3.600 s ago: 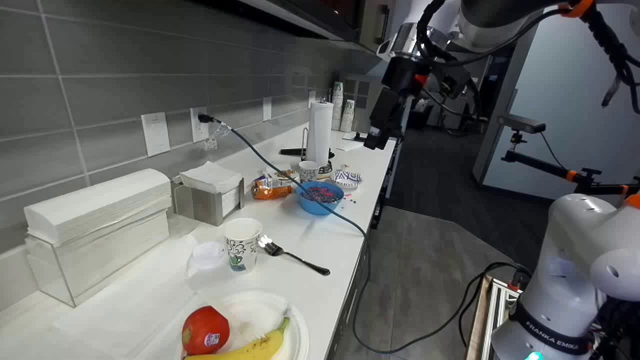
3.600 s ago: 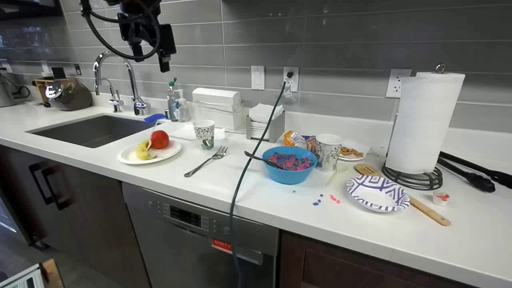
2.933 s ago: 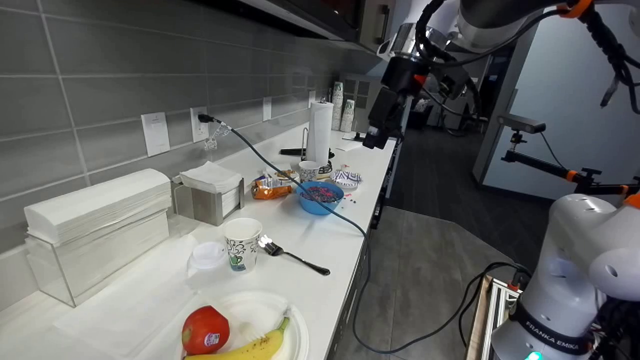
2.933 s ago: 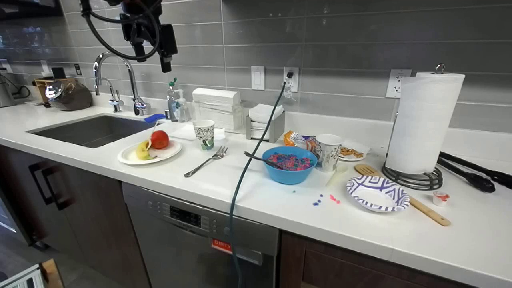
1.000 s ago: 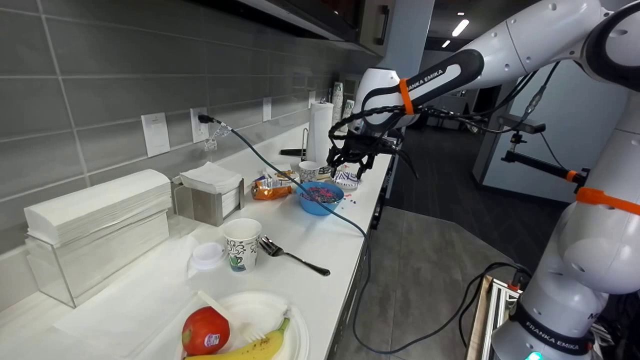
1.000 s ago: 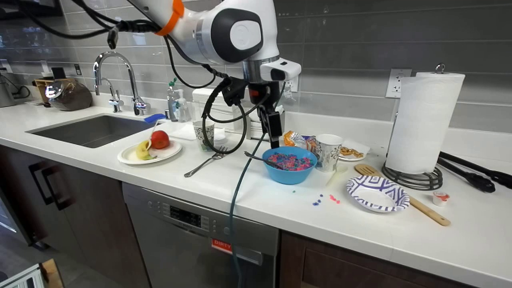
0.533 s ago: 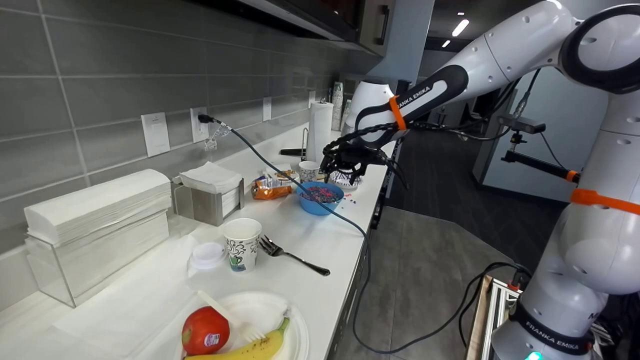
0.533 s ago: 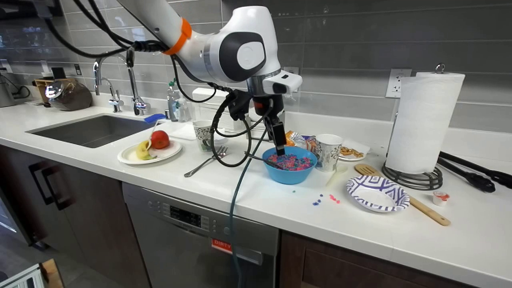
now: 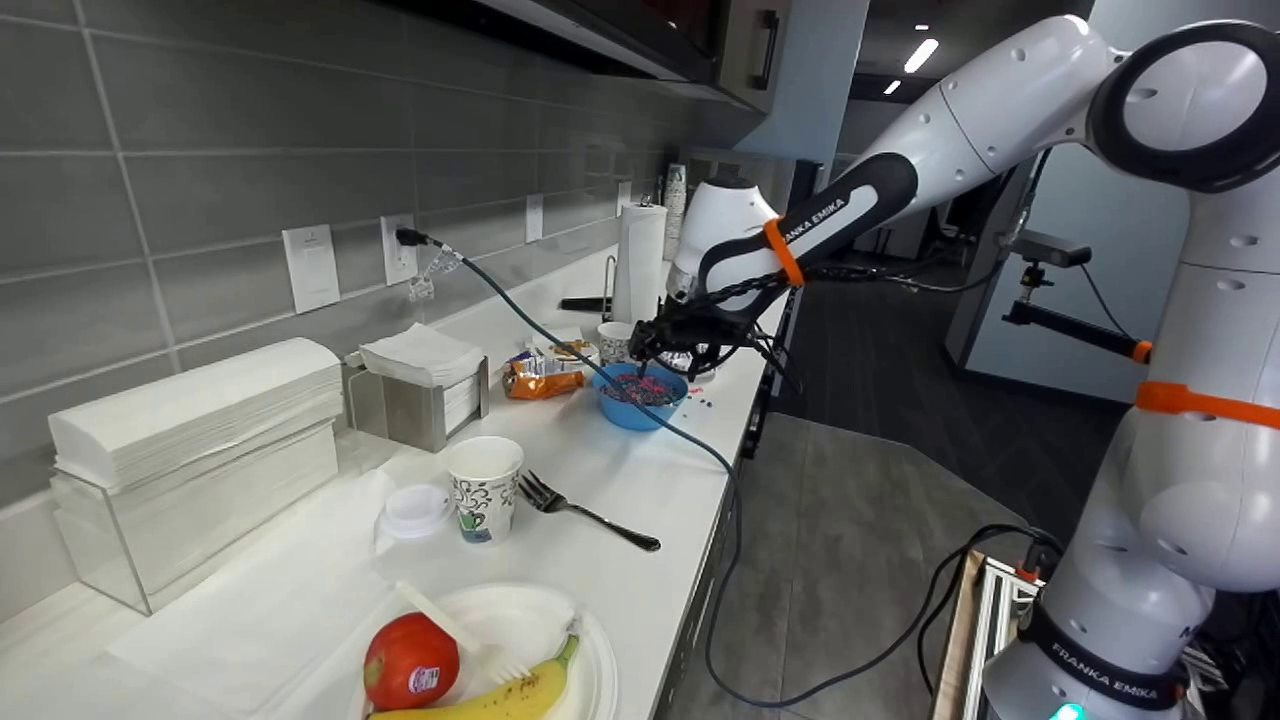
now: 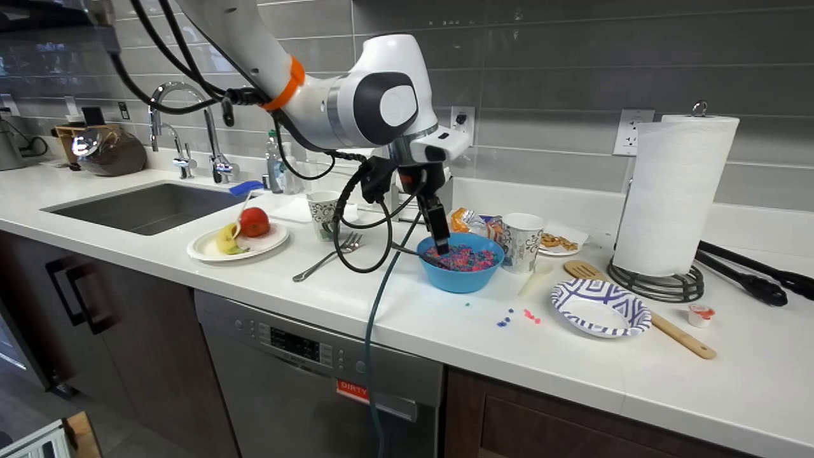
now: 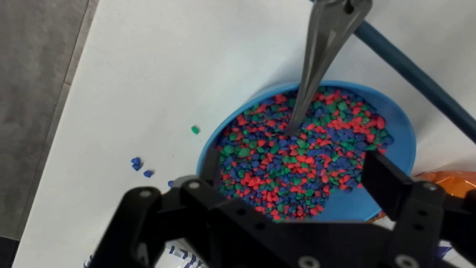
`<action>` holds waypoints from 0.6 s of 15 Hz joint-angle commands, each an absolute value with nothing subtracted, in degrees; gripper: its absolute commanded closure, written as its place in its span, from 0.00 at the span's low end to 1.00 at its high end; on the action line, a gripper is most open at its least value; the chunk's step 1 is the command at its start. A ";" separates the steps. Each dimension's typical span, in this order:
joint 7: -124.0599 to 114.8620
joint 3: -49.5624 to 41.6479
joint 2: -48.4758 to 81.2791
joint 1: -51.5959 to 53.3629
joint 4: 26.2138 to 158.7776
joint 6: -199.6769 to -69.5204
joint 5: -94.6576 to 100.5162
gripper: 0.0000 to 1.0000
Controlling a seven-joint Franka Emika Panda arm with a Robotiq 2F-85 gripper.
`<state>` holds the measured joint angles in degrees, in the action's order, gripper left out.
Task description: Take a scoop from the blue bowl using the spoon and empty it into the cup next to the blue bowl
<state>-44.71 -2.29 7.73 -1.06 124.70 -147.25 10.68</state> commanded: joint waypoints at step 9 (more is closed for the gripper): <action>-53.02 -5.27 11.35 3.19 124.24 -152.82 15.25 0.29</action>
